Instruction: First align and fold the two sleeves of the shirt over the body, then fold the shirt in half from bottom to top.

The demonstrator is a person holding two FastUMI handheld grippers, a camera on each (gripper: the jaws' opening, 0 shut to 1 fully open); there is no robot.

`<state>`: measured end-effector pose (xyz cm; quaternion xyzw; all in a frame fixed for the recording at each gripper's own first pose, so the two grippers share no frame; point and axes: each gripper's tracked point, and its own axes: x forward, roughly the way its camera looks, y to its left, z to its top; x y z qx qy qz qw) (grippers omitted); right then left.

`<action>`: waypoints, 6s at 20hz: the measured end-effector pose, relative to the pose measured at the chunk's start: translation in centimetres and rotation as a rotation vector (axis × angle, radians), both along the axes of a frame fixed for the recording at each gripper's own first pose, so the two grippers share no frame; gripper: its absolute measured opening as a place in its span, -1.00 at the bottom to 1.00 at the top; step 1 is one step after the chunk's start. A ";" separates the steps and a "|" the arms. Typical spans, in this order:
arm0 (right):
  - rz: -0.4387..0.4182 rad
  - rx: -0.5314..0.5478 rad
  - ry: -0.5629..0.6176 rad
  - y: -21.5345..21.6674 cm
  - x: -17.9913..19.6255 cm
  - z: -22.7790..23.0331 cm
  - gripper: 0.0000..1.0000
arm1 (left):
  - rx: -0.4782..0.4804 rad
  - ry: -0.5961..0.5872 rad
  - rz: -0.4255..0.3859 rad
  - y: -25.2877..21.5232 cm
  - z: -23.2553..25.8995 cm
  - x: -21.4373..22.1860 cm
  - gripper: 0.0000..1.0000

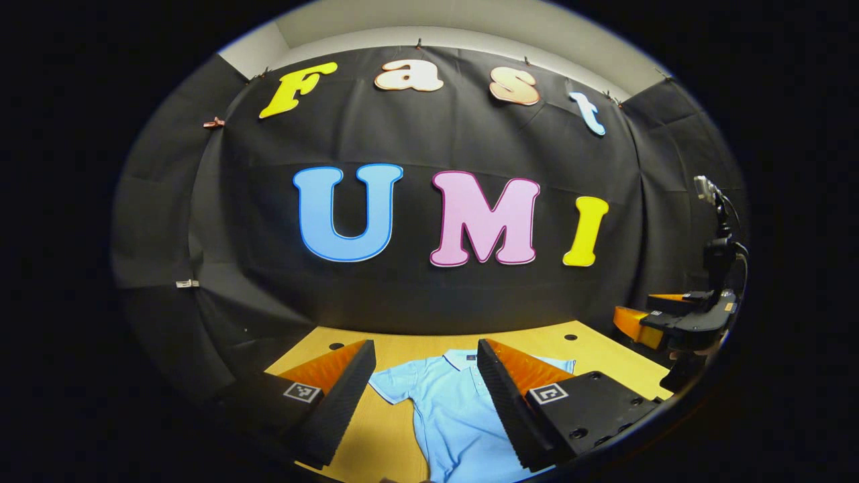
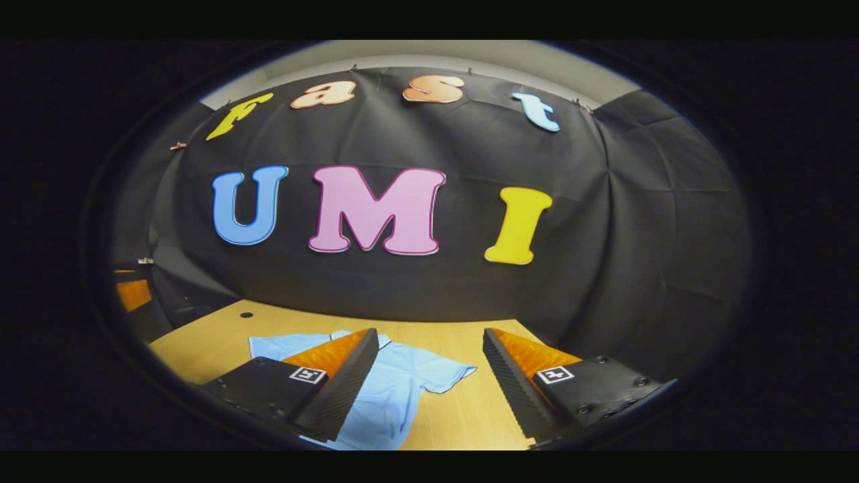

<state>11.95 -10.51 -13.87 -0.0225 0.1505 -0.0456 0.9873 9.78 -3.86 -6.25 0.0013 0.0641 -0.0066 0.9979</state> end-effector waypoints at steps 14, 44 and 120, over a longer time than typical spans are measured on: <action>0.040 -0.031 0.351 -8.1 12.9 -19.6 0.94 | 0.061 0.170 0.159 -0.2 -6.9 5.5 0.94; -0.010 0.144 0.537 -7.5 17.2 -29.8 -0.90 | 0.027 0.274 0.044 -6.1 -12.1 7.6 0.94; 0.149 0.138 0.407 1.5 4.9 -23.8 0.99 | -0.090 0.473 -0.152 -5.8 -25.3 31.0 -0.87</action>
